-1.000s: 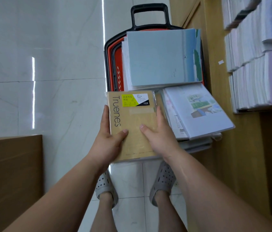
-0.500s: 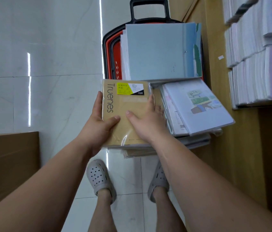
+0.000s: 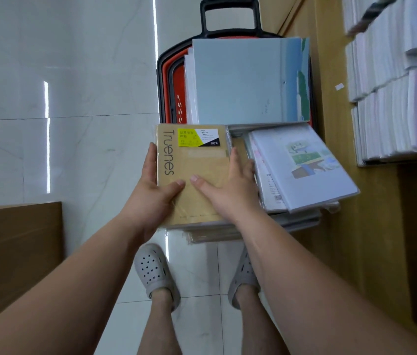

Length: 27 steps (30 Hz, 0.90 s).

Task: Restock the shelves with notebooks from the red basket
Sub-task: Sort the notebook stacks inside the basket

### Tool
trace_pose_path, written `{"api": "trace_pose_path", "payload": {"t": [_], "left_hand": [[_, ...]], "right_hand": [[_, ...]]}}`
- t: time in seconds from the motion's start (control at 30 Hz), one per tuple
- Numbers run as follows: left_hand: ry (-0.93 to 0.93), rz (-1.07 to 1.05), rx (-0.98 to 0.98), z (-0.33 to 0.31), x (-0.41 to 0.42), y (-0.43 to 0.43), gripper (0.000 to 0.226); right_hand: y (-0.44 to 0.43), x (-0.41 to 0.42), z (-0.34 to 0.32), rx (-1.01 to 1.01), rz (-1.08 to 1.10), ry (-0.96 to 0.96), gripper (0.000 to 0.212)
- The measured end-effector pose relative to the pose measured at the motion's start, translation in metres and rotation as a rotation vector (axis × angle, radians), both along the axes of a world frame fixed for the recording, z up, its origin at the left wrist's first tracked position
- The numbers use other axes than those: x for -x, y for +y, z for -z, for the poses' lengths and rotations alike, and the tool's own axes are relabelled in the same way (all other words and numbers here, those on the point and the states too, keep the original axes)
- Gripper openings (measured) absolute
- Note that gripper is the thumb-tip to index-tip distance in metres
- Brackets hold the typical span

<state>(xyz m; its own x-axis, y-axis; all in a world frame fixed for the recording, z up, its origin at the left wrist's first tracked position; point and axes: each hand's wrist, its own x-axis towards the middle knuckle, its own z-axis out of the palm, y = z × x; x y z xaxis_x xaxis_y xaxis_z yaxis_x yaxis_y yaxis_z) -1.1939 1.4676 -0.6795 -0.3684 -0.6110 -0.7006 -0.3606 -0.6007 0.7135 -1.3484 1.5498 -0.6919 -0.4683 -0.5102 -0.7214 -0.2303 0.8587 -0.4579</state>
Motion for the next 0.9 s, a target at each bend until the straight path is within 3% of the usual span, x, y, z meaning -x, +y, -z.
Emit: {"api": "trace_pose_path", "payload": {"t": [0.13, 0.33, 0.63, 0.9], "left_hand": [[-0.014, 0.046, -0.004, -0.004, -0.004, -0.007, 0.090], [-0.054, 0.055, -0.017, -0.008, -0.008, -0.002, 0.098], [-0.103, 0.090, -0.068, -0.026, -0.017, 0.002, 0.102], [-0.018, 0.231, -0.086, -0.009, 0.003, -0.032, 0.098]], "right_hand": [[-0.004, 0.000, 0.006, 0.023, 0.042, 0.035, 0.130], [0.005, 0.002, 0.008, 0.055, 0.019, 0.061, 0.121], [0.015, -0.010, -0.002, 0.104, 0.050, -0.114, 0.117], [0.003, -0.014, 0.005, 0.055, 0.167, -0.024, 0.111]]}}
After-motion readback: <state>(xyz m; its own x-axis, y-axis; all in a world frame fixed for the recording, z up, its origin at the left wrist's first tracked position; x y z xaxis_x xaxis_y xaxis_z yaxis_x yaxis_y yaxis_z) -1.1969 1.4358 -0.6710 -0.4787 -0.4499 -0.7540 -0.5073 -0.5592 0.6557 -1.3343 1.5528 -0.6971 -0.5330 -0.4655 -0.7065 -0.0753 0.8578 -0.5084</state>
